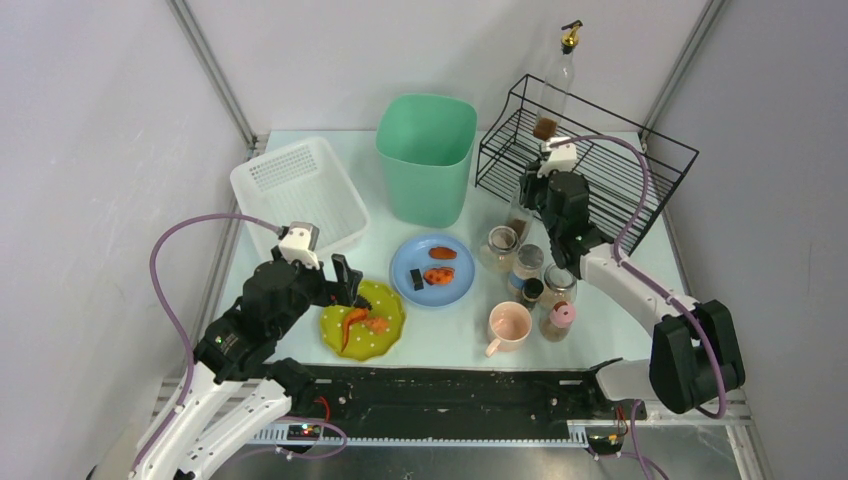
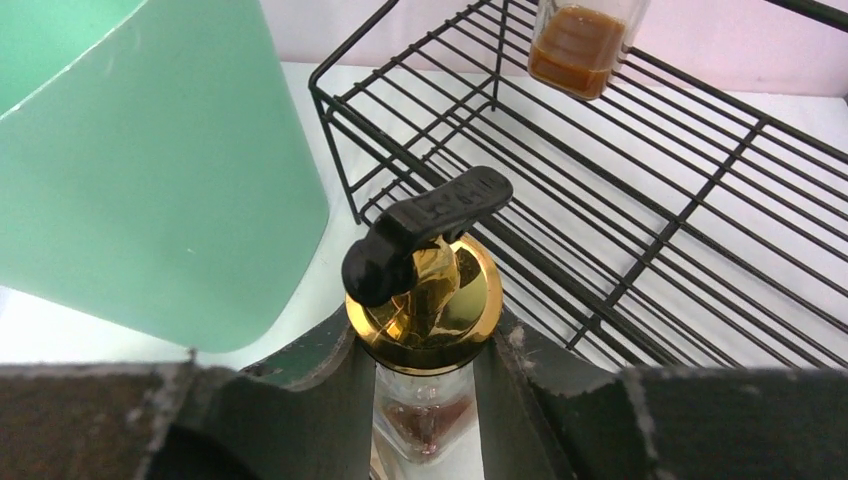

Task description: Clear the kitchen counter

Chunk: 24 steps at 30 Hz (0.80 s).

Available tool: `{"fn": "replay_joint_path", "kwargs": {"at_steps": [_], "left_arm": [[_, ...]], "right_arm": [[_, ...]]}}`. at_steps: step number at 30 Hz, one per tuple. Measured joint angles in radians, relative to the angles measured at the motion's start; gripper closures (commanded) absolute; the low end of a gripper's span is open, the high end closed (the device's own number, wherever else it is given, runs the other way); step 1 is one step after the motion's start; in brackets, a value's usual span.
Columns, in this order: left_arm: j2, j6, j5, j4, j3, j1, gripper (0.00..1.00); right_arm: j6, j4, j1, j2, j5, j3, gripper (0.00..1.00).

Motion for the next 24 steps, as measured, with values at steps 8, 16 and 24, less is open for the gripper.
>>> {"fn": "replay_joint_path", "kwargs": {"at_steps": [8, 16, 24], "left_arm": [[0.003, 0.000, 0.000, 0.000, 0.000, 0.000, 0.02], [0.005, 0.000, 0.001, 0.000, 0.000, 0.000, 0.02], [0.005, 0.000, 0.002, 0.000, 0.000, 0.000, 0.02]], "right_arm": [[-0.080, -0.018, 0.052, -0.018, 0.018, 0.000, 1.00], [-0.145, -0.119, 0.092, -0.116, 0.041, 0.113, 1.00], [-0.210, -0.197, 0.103, -0.173, 0.090, 0.369, 1.00]]}}
